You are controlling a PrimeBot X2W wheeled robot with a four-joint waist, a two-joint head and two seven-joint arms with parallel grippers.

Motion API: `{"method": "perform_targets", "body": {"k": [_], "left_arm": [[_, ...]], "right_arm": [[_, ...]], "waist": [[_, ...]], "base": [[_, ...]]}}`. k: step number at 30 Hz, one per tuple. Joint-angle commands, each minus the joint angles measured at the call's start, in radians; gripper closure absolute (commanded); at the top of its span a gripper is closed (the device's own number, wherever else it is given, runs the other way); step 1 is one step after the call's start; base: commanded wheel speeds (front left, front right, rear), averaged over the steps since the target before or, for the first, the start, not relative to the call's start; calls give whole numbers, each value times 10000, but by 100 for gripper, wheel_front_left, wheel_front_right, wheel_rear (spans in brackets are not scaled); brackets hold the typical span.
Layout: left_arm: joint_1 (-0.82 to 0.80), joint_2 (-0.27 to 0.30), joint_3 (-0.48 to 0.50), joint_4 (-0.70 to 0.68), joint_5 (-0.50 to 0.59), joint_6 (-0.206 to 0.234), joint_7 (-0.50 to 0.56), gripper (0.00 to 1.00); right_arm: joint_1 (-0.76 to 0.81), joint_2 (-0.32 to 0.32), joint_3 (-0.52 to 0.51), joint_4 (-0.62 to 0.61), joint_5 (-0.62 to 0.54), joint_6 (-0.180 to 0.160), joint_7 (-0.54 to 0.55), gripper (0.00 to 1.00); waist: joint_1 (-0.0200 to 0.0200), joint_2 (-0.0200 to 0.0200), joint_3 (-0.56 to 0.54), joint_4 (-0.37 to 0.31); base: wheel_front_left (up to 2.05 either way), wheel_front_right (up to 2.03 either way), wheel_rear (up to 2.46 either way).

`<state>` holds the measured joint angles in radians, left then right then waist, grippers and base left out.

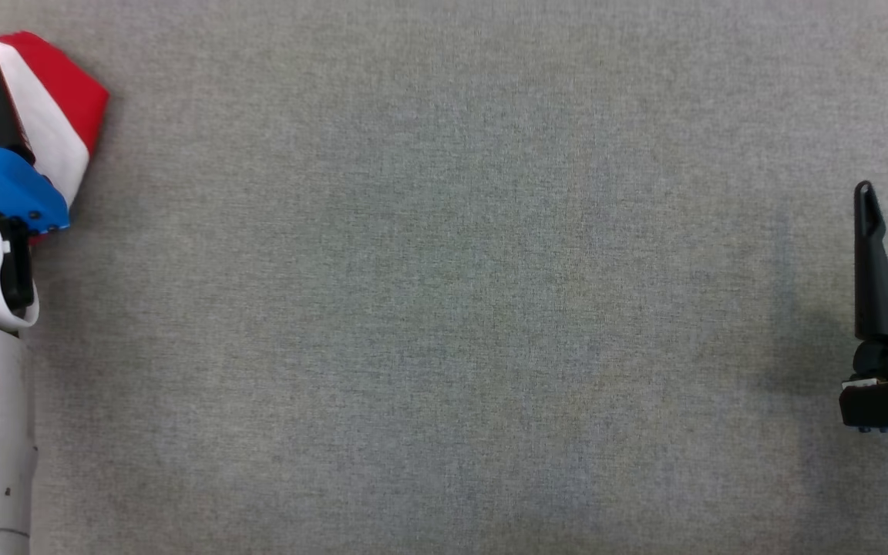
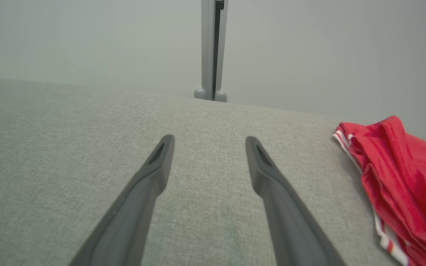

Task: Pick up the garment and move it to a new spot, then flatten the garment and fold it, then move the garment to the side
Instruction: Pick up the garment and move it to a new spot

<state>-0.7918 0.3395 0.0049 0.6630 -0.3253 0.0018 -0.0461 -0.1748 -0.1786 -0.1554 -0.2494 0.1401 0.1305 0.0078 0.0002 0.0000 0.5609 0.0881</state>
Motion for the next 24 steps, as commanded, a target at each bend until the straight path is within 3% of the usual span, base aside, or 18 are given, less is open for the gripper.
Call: {"method": "perform_targets", "body": {"k": [1,9,10,11,12,13,24], "left_arm": [[-253,-19,-36,397,-68,-61,148,0],[-537,-324,-191,2420,-484,-442,1116,0],[-584,-335,-179,2617,-532,-449,1236,11],[-584,-335,-179,2617,-532,-449,1236,11],[-616,-339,-187,2807,-559,-479,1371,79],[-652,-339,-197,2946,-618,-522,1439,100],[-1404,-104,-349,3009,-490,-642,14,100]], "right_arm": [[-107,-73,-45,-127,20,7,36,0],[-304,-164,-94,-124,102,7,17,0],[-336,-165,-75,-100,97,7,14,0],[-336,-165,-75,-100,97,7,14,0],[-378,-156,-45,-71,92,6,3,0],[-414,-143,-22,-66,90,6,-12,0],[-251,228,73,549,79,7,-355,0]], "waist": [[-2,0,174,9],[-2,0,317,-92],[-2,0,298,-108],[-2,0,298,-108],[-2,0,256,-129],[-2,0,219,-152],[-2,0,-889,-609]], "base": [[0,0,0],[0,0,0],[0,0,0],[0,0,0],[0,0,0],[0,0,0],[0,0,0]]}}
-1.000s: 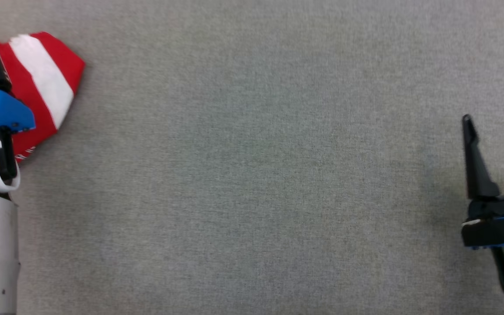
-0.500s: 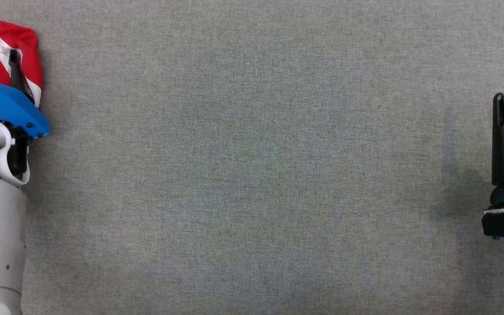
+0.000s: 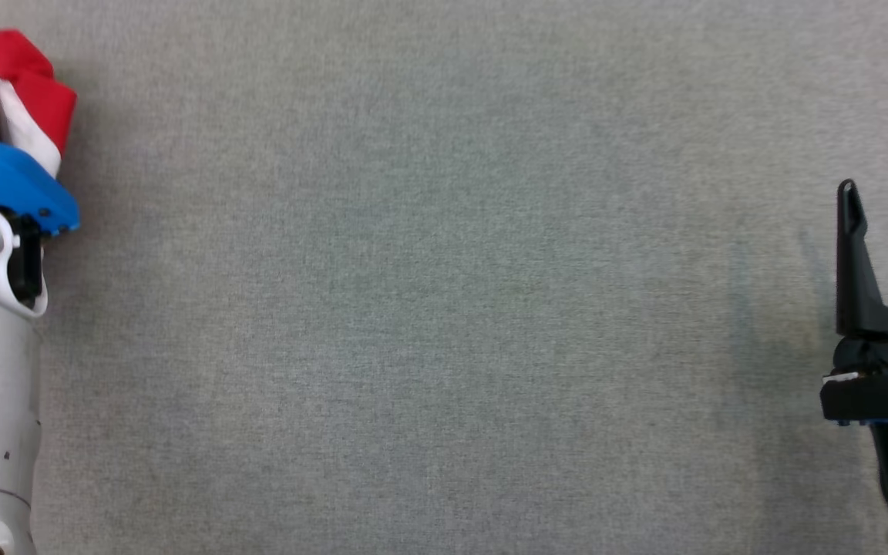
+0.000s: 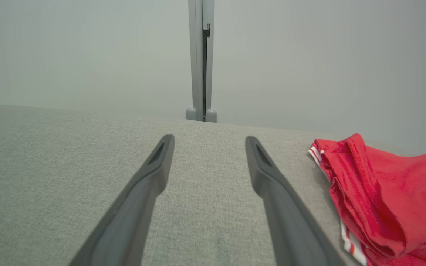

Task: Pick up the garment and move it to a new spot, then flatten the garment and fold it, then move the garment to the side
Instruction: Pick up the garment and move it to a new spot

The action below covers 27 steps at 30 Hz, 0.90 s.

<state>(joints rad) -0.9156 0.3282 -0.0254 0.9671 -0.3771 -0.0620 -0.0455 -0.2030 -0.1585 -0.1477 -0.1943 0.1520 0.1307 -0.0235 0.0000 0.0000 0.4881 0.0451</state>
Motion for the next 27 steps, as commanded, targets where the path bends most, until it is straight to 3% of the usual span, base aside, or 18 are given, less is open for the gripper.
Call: {"method": "perform_targets", "body": {"k": [1,12,27], "left_arm": [[-212,5,-67,-89,56,-22,-163,100],[-845,-334,-861,-1874,602,-150,-1202,100],[-839,-1776,-2664,-5834,1106,-131,139,100]], "right_arm": [[68,91,18,75,-51,4,-76,0],[591,637,3,812,65,5,-523,0],[801,1059,40,1753,397,5,-1238,0]], "waist": [[0,0,-301,-234],[0,0,-1585,-861],[0,0,-1898,-2579]], "base": [[0,0,0],[0,0,0],[0,0,0]]}}
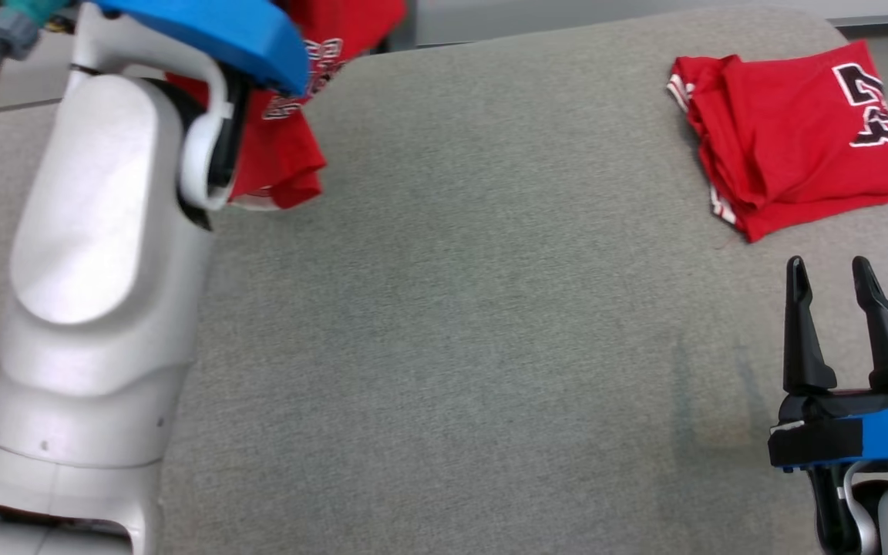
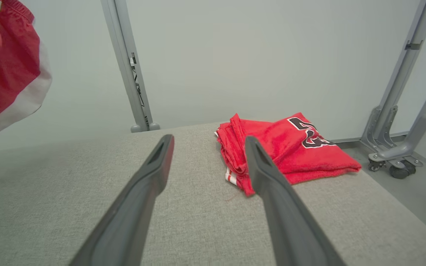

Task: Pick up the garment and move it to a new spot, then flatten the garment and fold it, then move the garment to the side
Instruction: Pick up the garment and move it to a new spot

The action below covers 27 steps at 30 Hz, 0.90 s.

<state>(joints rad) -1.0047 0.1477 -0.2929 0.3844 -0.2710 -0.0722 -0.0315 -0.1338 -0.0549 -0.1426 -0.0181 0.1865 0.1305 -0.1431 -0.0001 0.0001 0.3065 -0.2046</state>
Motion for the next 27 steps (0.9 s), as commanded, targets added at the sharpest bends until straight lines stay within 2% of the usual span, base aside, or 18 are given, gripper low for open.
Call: {"method": "perform_targets", "body": {"k": [1,7,15,20,21,22,23,27], "left_arm": [[148,-62,-108,-139,65,-47,52,100],[919,-447,-905,-288,-21,-131,266,100],[2768,-766,-1765,629,-270,-118,-179,100],[3931,-888,-2706,1318,-378,-232,-402,100],[4083,-907,-2870,1432,-392,-213,-458,91],[4196,-925,-3034,1532,-358,-182,-546,48],[4301,-947,-3181,1642,-413,-172,-598,0],[4492,-968,-3464,1652,-686,-46,-1110,0]], "right_arm": [[98,30,40,70,79,7,-105,0],[127,48,142,333,125,7,-272,0],[78,49,230,549,184,7,-325,0],[106,49,309,613,120,7,-257,0],[117,47,328,636,115,7,-257,0],[128,47,355,656,107,7,-245,0],[133,48,389,674,105,7,-229,0],[209,45,468,771,76,7,-212,0]], "waist": [[1,-1,-84,-177],[1,-1,-96,-438],[1,-1,-172,-407],[1,-1,-295,-281],[1,-1,-325,-255],[1,-1,-366,-227],[1,-1,-392,-214],[1,-1,-654,-96]], "base": [[0,0,0],[0,0,0],[0,0,0],[0,0,0],[0,0,0],[0,0,0],[0,0,0],[0,0,0]]}}
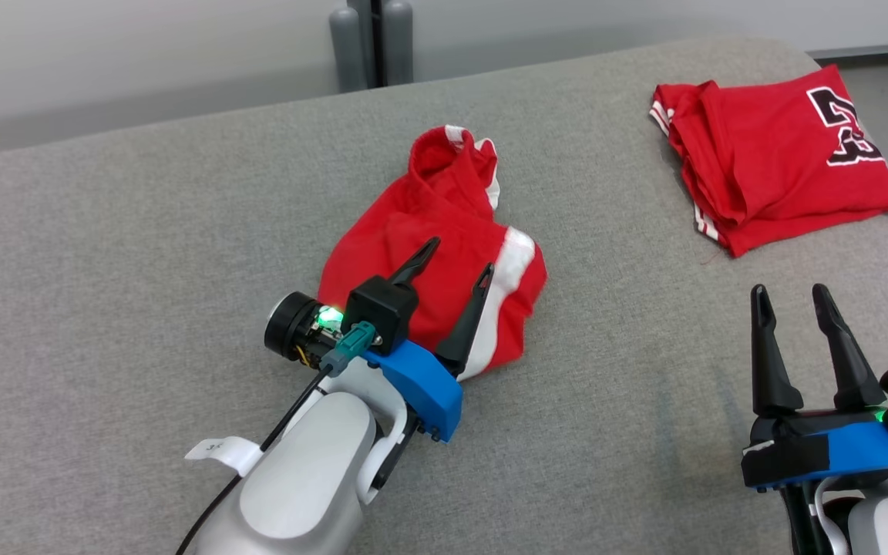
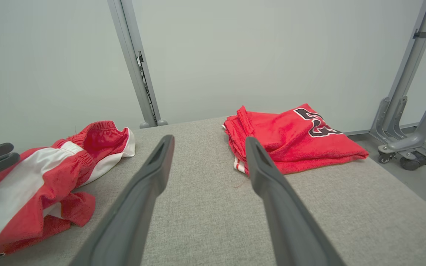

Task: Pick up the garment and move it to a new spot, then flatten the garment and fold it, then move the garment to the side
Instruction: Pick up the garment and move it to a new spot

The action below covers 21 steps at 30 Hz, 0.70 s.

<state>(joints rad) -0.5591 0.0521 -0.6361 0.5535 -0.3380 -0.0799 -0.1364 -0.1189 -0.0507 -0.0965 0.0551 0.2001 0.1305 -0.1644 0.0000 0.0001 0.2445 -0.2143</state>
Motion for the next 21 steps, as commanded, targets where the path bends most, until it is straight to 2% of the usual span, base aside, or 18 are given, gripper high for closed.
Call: {"method": "perform_targets", "body": {"k": [1,6,11,14,21], "left_arm": [[31,-17,-73,-96,-79,88,-207,0],[65,2,61,-405,-244,480,-768,0],[346,369,558,-786,-336,876,-1078,0],[753,799,1166,-1314,-411,1248,-1231,0],[1852,1574,2361,-2461,-371,1810,-1290,0]], "right_arm": [[101,3,24,46,-72,7,17,0],[301,3,45,82,-104,7,61,0],[477,4,8,23,-122,7,103,0],[610,4,-73,-18,-134,7,141,0],[782,-1,-141,-89,-150,7,252,0]], "waist": [[0,-1,-95,32],[0,-1,-447,259],[0,-1,-674,534],[0,-1,-862,880],[0,-1,-1116,1449]], "base": [[0,0,0],[0,0,0],[0,0,0],[0,0,0],[0,0,0]]}}
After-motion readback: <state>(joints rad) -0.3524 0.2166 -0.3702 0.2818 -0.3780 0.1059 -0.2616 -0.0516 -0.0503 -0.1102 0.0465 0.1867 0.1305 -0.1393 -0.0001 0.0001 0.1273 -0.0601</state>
